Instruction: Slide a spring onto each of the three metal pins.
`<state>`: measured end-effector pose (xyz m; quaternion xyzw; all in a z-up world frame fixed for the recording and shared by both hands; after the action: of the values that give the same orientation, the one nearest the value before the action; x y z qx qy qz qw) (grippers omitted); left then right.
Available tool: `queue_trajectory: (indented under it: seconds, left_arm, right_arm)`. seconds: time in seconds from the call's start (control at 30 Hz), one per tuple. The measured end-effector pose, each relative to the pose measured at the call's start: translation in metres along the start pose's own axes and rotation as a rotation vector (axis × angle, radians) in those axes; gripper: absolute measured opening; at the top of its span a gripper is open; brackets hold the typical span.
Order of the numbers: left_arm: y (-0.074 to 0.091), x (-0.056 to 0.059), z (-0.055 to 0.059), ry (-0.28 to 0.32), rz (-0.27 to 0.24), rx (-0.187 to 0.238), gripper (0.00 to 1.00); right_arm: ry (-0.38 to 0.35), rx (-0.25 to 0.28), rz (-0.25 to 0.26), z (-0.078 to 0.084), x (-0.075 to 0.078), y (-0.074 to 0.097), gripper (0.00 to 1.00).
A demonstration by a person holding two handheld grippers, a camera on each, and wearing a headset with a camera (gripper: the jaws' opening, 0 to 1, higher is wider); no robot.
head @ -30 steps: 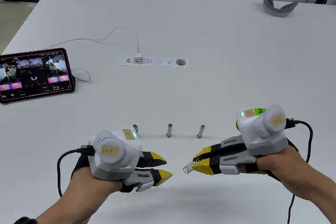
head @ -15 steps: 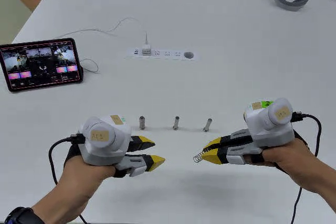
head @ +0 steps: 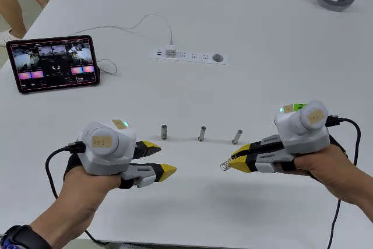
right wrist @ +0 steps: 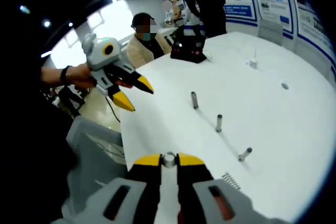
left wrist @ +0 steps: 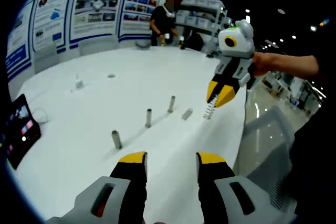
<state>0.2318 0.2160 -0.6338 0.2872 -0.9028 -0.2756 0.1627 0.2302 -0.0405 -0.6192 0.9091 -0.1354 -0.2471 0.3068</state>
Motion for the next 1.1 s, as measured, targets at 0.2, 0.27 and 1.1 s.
queue_trajectory:
  seconds: [0.2, 0.27, 1.1]
  left_arm:
    - [0.005, -0.007, 0.004, 0.019, -0.027, 0.003, 0.42]
    - [0.006, -0.009, 0.005, 0.025, -0.034, 0.003, 0.43]
    - [0.018, -0.025, 0.010, 0.059, -0.098, 0.012, 0.59]
  right_arm:
    - [0.013, -0.019, 0.016, -0.006, 0.007, 0.000, 0.12]
    - [0.016, -0.025, 0.023, -0.007, 0.009, 0.000, 0.12]
    - [0.033, -0.076, 0.092, -0.026, 0.049, -0.004, 0.12]
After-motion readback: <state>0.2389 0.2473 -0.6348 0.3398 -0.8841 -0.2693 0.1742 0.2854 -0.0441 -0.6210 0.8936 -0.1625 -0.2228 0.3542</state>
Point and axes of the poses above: the centre of the closed fingertips' face, and the gripper's own axes: y roughly backward along the fingers, x roughly to its right, z roughly out of its underside, the point moved 9 cm from there along y, roughly backward along the fingers, and after that the axes turned 7 degrees about -z, right-handed, at the moved point
